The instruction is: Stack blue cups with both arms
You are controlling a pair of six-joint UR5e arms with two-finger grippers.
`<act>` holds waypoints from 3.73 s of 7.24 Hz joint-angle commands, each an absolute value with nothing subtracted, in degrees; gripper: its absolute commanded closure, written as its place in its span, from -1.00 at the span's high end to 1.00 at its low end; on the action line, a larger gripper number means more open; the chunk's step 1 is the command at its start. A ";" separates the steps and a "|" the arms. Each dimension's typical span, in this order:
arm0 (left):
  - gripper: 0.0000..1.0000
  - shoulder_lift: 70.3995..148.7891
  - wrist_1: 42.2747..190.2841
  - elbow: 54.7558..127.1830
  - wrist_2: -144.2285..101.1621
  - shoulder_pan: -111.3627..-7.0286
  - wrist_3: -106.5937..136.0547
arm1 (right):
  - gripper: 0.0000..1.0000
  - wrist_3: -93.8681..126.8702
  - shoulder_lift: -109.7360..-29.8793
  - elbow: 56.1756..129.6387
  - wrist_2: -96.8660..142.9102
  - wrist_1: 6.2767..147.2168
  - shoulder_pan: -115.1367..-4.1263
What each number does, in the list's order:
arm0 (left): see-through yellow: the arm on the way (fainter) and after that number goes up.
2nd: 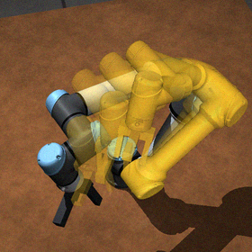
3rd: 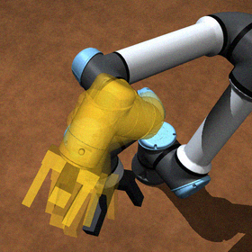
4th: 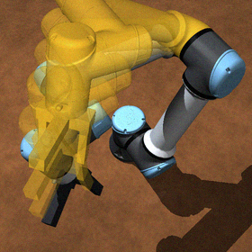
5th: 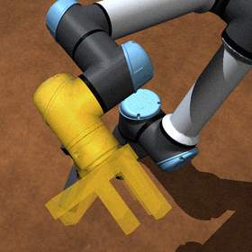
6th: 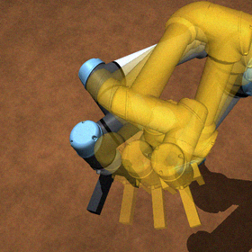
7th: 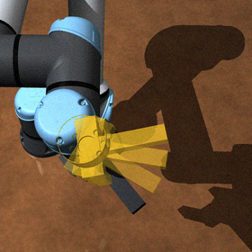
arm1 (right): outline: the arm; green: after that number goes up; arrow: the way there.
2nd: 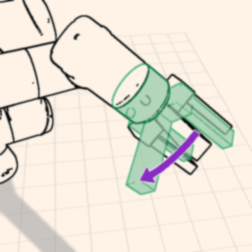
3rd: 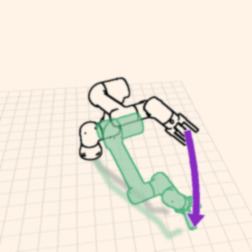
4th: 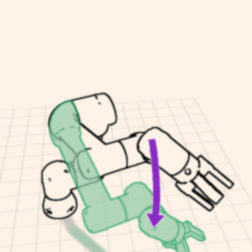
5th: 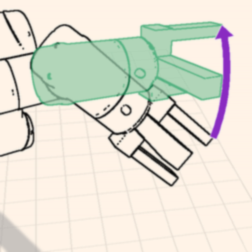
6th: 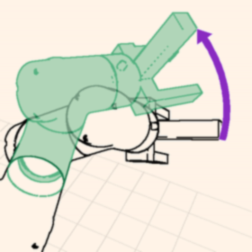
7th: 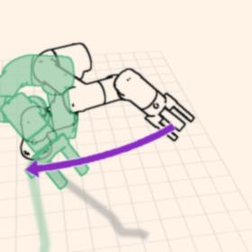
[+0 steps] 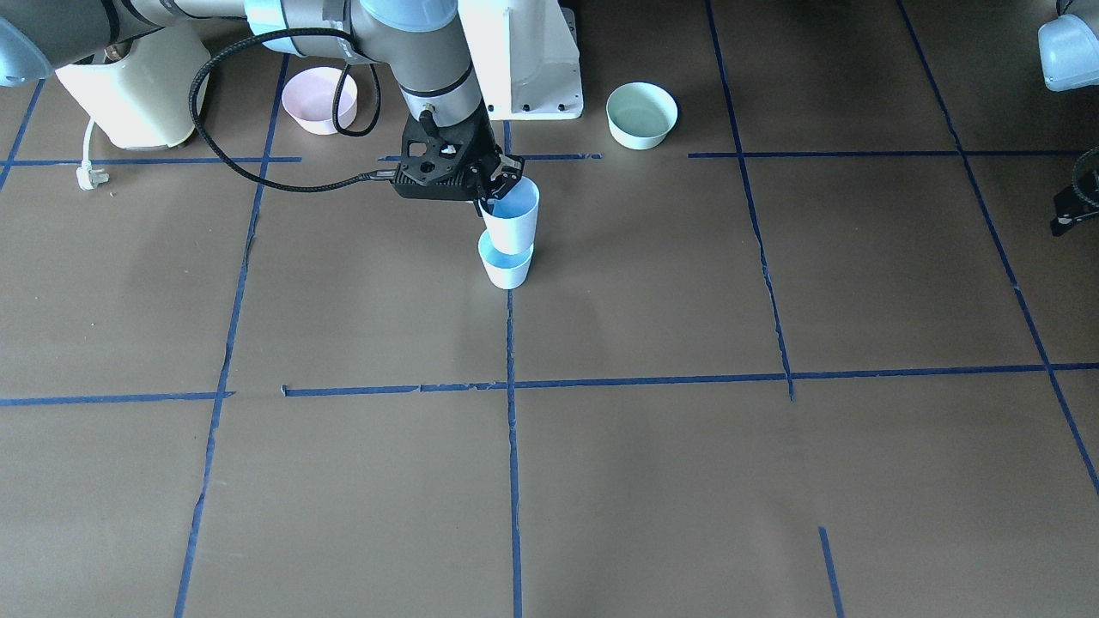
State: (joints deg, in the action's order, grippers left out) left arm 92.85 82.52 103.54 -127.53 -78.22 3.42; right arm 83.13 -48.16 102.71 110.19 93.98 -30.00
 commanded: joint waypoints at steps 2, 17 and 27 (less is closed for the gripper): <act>1.00 92.90 82.53 103.54 -127.53 -78.31 3.43 | -0.75 83.06 -48.60 102.57 110.13 94.13 -29.97; 1.00 92.72 82.44 99.17 -132.77 -82.33 1.16 | 1.00 38.07 -78.18 116.02 121.60 99.41 -59.71; 1.00 90.09 82.35 89.56 -135.35 -90.97 -8.35 | 1.00 2.72 -90.08 88.16 135.21 81.82 -85.95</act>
State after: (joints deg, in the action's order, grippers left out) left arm 90.41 82.27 89.61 -135.35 -90.96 -8.50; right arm 2.91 -89.65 88.82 138.45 81.86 -85.53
